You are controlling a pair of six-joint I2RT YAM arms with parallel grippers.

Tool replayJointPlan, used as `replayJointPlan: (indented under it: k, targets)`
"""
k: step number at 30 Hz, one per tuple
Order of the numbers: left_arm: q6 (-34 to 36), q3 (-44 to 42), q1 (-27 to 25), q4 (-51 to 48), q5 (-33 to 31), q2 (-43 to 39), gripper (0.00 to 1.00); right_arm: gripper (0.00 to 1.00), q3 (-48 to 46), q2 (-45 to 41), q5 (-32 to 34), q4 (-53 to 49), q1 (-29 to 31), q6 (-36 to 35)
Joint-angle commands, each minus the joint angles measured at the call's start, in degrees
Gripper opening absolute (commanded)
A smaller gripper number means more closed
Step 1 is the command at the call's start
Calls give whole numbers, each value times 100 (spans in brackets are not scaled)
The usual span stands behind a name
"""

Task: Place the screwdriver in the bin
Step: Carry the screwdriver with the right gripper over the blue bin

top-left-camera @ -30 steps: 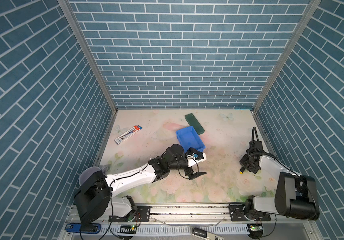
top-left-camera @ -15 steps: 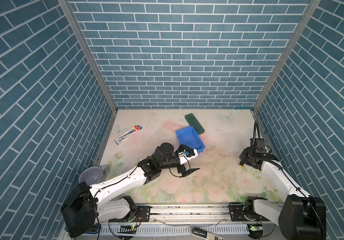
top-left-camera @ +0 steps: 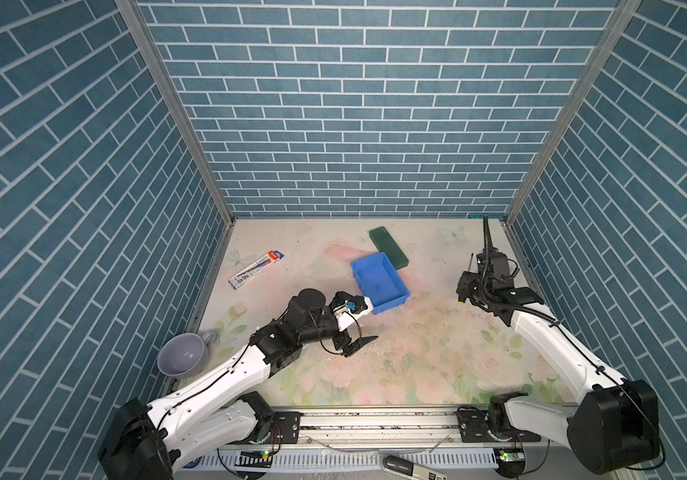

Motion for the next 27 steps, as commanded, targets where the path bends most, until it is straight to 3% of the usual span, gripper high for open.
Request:
replayJointPlan:
  k: [1,5,15,27]
  targets:
    - [-263,-136,243,-293,-124,-273,100,3,386,285,70,534,293,-250]
    - [-327,-207,402,-495,-209,-538,100,3,706,779,-42,854,621,-273]
    - [-401,-489,473,-767,-1104,-1286,100,1,1814,2385,-416,1437,1398,-411]
    - [-245,-678,480,-662,-1135,-1436,100,1,2649,3597,-470,1540,2137,-622]
